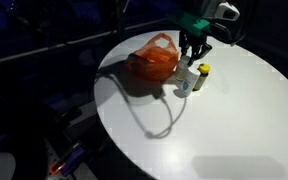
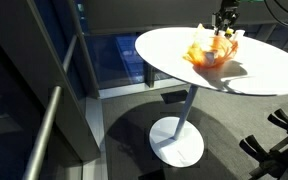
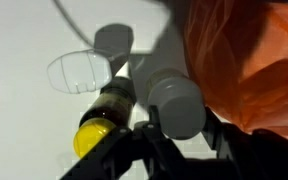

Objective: Place the white pill bottle on the table

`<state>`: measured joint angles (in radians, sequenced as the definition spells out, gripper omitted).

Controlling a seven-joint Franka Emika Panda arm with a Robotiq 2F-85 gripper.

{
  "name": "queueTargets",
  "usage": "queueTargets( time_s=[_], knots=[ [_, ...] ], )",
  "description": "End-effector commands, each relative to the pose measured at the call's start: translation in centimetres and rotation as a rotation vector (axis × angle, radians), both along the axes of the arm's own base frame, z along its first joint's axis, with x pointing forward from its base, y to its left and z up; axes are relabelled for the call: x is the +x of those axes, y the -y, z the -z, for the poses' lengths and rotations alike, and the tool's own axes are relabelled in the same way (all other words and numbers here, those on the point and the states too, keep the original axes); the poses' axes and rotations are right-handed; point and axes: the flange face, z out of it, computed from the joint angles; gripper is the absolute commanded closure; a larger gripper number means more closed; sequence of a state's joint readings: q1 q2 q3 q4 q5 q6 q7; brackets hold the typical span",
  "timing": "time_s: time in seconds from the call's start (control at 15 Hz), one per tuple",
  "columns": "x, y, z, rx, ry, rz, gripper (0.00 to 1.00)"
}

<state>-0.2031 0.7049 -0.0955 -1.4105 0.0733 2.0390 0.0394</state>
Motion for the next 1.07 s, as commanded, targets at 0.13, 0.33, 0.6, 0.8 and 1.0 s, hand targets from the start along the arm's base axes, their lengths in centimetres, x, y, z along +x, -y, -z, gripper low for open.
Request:
queueTargets(
  time_s=[0.13,0.33,0.6,0.8,1.0],
  knots=[
    [0.5,0.1,-0.7,0.033,0.035,0.011,0.3],
    [-0.2,-0.8,-3.6,0.014,0.056,0.005,0.08],
    [-1.0,-2.1,-8.4,-0.028,0.055,0.034,0.0],
    [-2.1,-3.2,-11.1,-0.046,0.019,0.049,0.0],
    [-4.3,-4.3,-12.5,-0.067,-0.053,0.059,0.0]
  ],
)
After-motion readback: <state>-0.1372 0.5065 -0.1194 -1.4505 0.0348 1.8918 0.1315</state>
